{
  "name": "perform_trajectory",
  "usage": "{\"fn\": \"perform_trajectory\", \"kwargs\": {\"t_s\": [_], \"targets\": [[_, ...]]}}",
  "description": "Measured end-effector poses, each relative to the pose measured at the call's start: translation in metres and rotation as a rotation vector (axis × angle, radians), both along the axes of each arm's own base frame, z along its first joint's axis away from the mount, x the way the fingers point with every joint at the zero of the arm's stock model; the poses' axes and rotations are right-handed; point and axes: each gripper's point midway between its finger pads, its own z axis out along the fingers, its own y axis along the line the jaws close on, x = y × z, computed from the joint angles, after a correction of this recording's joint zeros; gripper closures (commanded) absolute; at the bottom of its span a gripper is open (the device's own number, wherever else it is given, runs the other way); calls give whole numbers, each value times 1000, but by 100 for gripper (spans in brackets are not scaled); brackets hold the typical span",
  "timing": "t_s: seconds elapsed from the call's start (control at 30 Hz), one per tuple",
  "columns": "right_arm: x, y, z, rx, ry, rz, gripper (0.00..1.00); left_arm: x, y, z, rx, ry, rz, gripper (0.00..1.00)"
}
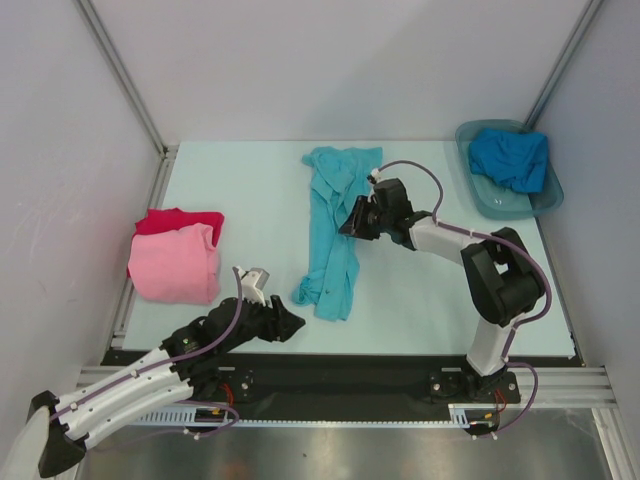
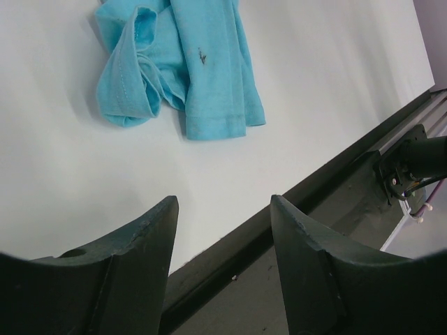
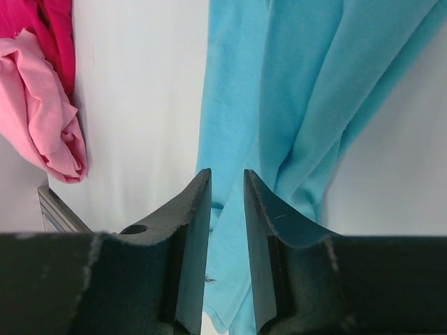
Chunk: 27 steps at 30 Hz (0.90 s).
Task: Fold and stack the t-shirts
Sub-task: Fold the tshirt
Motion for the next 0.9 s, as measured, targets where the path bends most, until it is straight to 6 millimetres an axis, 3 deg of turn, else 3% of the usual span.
{"fn": "perform_trajectory", "kwargs": {"t_s": [0.9], "targets": [[-3, -22, -22, 16, 46, -23, 69, 1, 1, 2, -5, -8, 7, 39]]}}
